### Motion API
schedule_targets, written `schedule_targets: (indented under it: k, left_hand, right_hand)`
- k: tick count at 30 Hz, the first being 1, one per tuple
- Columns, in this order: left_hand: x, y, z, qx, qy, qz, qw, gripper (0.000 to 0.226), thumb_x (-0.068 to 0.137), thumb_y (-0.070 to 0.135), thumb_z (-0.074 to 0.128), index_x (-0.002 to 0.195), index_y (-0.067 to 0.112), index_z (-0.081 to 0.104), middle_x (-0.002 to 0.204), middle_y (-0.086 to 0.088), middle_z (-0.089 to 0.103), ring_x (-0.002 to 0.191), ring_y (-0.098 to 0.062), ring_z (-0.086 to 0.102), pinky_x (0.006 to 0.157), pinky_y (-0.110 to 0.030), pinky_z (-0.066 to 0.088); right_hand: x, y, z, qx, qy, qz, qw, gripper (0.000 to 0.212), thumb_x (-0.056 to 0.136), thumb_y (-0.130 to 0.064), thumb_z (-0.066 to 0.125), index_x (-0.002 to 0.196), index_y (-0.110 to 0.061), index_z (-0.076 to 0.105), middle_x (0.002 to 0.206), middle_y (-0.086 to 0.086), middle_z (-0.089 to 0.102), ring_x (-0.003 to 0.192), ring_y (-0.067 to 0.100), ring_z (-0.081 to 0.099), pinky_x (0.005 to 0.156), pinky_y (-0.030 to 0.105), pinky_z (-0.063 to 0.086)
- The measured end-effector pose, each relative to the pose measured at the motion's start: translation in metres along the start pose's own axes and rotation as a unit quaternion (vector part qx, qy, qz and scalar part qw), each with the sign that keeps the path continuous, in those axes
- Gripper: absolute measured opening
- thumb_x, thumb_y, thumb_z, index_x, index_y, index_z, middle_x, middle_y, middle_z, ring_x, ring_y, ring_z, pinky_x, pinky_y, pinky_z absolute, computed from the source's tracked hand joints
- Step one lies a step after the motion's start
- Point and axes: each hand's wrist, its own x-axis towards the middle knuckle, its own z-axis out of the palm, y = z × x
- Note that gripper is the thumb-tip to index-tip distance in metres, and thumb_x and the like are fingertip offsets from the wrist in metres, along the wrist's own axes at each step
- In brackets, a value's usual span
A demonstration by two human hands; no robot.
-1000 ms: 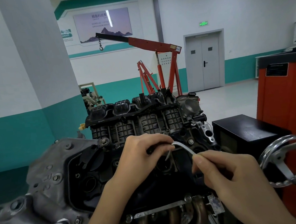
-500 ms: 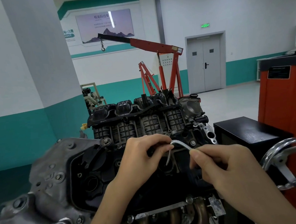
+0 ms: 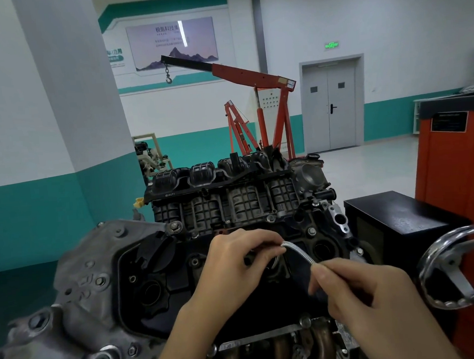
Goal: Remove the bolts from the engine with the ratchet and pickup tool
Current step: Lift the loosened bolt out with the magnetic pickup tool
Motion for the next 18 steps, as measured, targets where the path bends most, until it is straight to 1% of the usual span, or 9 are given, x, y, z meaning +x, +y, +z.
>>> schedule_targets:
  k: [4, 5, 7, 9, 11, 13, 16, 18]
  left_hand:
    - [0.000, 0.002, -0.003, -0.018, 0.006, 0.000, 1.000, 0.015, 0.081, 0.014, 0.076, 0.096, 0.015, 0.076, 0.089, 0.011, 0.074, 0.086, 0.001, 0.068, 0.078, -0.022, 0.055]
    - [-0.001, 0.002, -0.004, -0.027, 0.013, -0.008, 1.000, 0.018, 0.081, 0.014, 0.076, 0.098, 0.016, 0.076, 0.090, 0.012, 0.075, 0.087, 0.001, 0.068, 0.081, -0.022, 0.054]
    - [-0.002, -0.002, -0.007, -0.033, 0.038, -0.039, 0.998, 0.023, 0.081, 0.013, 0.076, 0.103, 0.017, 0.075, 0.090, 0.012, 0.075, 0.087, 0.001, 0.069, 0.084, -0.022, 0.054]
    - [-0.005, -0.008, -0.008, -0.015, 0.066, -0.069, 0.995, 0.022, 0.081, 0.010, 0.075, 0.102, 0.019, 0.075, 0.086, 0.012, 0.074, 0.084, 0.002, 0.069, 0.082, -0.016, 0.053]
    - [-0.010, -0.012, -0.008, -0.010, 0.086, -0.094, 0.992, 0.021, 0.082, 0.009, 0.075, 0.100, 0.020, 0.075, 0.082, 0.013, 0.074, 0.082, 0.004, 0.068, 0.078, -0.012, 0.052]
    - [-0.015, -0.014, -0.006, -0.016, 0.087, -0.114, 0.989, 0.021, 0.082, 0.009, 0.075, 0.099, 0.022, 0.075, 0.081, 0.015, 0.073, 0.082, 0.005, 0.068, 0.076, -0.013, 0.053]
    - [-0.020, -0.017, -0.002, -0.014, 0.078, -0.124, 0.989, 0.022, 0.081, 0.008, 0.075, 0.097, 0.023, 0.075, 0.082, 0.015, 0.073, 0.083, 0.004, 0.067, 0.078, -0.012, 0.052]
    - [-0.021, -0.016, 0.001, -0.016, 0.052, -0.111, 0.992, 0.031, 0.080, 0.003, 0.076, 0.100, 0.026, 0.074, 0.088, 0.016, 0.073, 0.087, 0.005, 0.066, 0.081, -0.009, 0.048]
  right_hand:
    - [-0.005, -0.001, 0.000, 0.013, 0.023, -0.010, 1.000, 0.028, 0.084, -0.016, 0.063, 0.057, -0.023, 0.065, 0.037, 0.003, 0.045, 0.034, 0.005, 0.038, 0.043, 0.013, 0.033]
    - [-0.007, -0.002, -0.001, 0.019, 0.031, -0.013, 0.999, 0.027, 0.083, -0.018, 0.064, 0.057, -0.023, 0.066, 0.038, 0.004, 0.045, 0.034, 0.005, 0.038, 0.043, 0.013, 0.033]
    - [-0.009, -0.005, -0.004, 0.038, 0.049, -0.021, 0.998, 0.022, 0.077, -0.026, 0.063, 0.056, -0.023, 0.067, 0.038, 0.007, 0.045, 0.034, 0.004, 0.037, 0.041, 0.013, 0.033]
    - [-0.012, -0.009, -0.008, 0.058, 0.058, -0.025, 0.996, 0.020, 0.071, -0.033, 0.058, 0.057, -0.023, 0.068, 0.038, 0.008, 0.044, 0.033, 0.005, 0.035, 0.039, 0.013, 0.032]
    - [-0.014, -0.011, -0.010, 0.062, 0.062, -0.033, 0.996, 0.020, 0.069, -0.034, 0.057, 0.057, -0.023, 0.068, 0.038, 0.009, 0.045, 0.033, 0.005, 0.036, 0.039, 0.014, 0.033]
    - [-0.016, -0.012, -0.011, 0.054, 0.065, -0.042, 0.996, 0.020, 0.069, -0.035, 0.057, 0.057, -0.024, 0.068, 0.038, 0.009, 0.047, 0.032, 0.004, 0.037, 0.039, 0.014, 0.035]
    - [-0.015, -0.011, -0.010, 0.044, 0.062, -0.042, 0.996, 0.019, 0.070, -0.035, 0.056, 0.058, -0.026, 0.068, 0.038, 0.007, 0.047, 0.033, 0.003, 0.038, 0.039, 0.018, 0.038]
    - [-0.014, -0.011, -0.009, 0.029, 0.054, -0.038, 0.997, 0.018, 0.072, -0.035, 0.057, 0.060, -0.026, 0.068, 0.038, 0.005, 0.047, 0.033, 0.003, 0.038, 0.040, 0.017, 0.036]
